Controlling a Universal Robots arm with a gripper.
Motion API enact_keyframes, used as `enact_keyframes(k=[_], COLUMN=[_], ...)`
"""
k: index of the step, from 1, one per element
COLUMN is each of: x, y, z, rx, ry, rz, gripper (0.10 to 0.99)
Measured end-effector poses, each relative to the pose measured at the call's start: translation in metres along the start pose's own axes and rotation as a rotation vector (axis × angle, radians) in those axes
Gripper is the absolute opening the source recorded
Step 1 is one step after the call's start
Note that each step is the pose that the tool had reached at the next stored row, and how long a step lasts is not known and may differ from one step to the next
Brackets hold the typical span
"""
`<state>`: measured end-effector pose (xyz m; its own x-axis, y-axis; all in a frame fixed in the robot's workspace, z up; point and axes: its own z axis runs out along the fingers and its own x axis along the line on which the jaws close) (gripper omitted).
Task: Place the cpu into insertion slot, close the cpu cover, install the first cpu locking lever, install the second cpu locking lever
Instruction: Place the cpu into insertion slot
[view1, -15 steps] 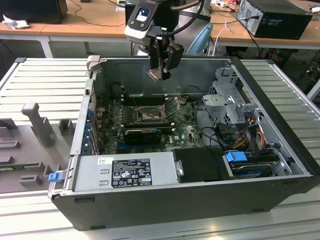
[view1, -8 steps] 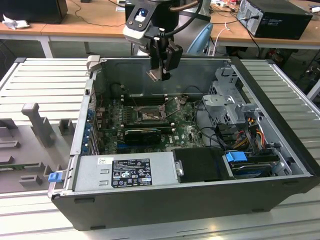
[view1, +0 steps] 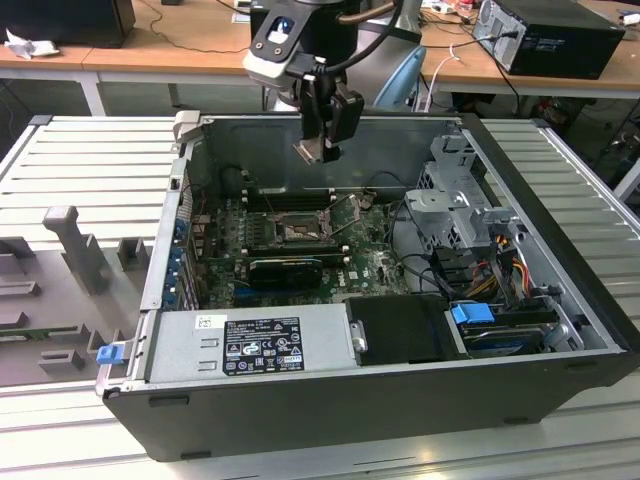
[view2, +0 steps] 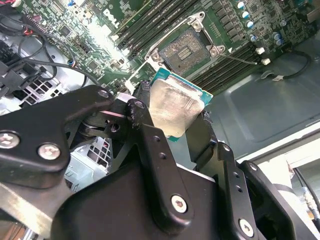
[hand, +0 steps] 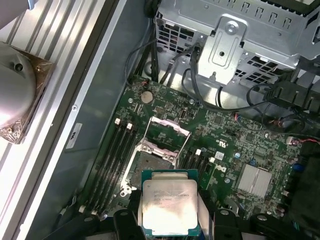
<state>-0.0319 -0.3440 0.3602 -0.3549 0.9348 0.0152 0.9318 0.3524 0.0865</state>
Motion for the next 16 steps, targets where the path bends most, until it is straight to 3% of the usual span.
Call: enact_keyframes(k=[16], x=[0.0002], y=[-0.0001], z=[0.0019], rx=[0.000], ry=[-0.0085], rz=[0.070], gripper=[0.529])
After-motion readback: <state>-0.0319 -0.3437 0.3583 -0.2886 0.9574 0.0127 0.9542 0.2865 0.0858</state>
